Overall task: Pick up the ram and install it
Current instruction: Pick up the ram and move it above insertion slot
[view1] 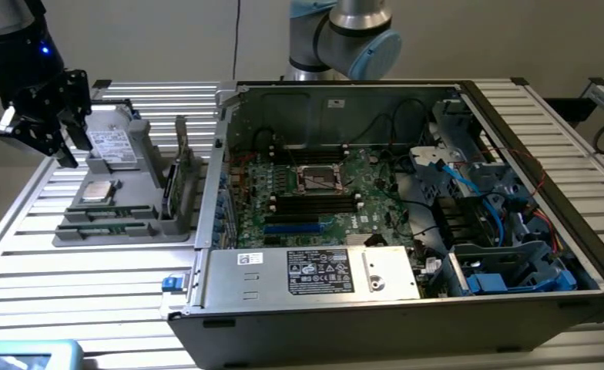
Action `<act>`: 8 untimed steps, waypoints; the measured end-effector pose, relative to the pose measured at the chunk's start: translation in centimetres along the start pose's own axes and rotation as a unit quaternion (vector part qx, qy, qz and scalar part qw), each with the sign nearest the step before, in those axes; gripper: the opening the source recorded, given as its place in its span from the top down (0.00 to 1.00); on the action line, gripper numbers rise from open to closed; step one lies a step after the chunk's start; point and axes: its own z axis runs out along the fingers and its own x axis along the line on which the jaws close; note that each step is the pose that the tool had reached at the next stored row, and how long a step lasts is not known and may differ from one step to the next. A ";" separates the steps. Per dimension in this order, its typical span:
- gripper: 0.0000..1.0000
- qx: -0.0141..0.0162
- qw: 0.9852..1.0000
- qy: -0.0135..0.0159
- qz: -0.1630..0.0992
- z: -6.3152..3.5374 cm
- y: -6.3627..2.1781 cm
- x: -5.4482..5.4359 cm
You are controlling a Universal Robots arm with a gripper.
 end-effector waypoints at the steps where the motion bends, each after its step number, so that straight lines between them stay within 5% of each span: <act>1: 0.58 0.000 1.000 0.000 0.000 0.00 0.00 0.0; 8: 0.58 0.000 1.000 0.000 -0.003 0.01 0.08 0.0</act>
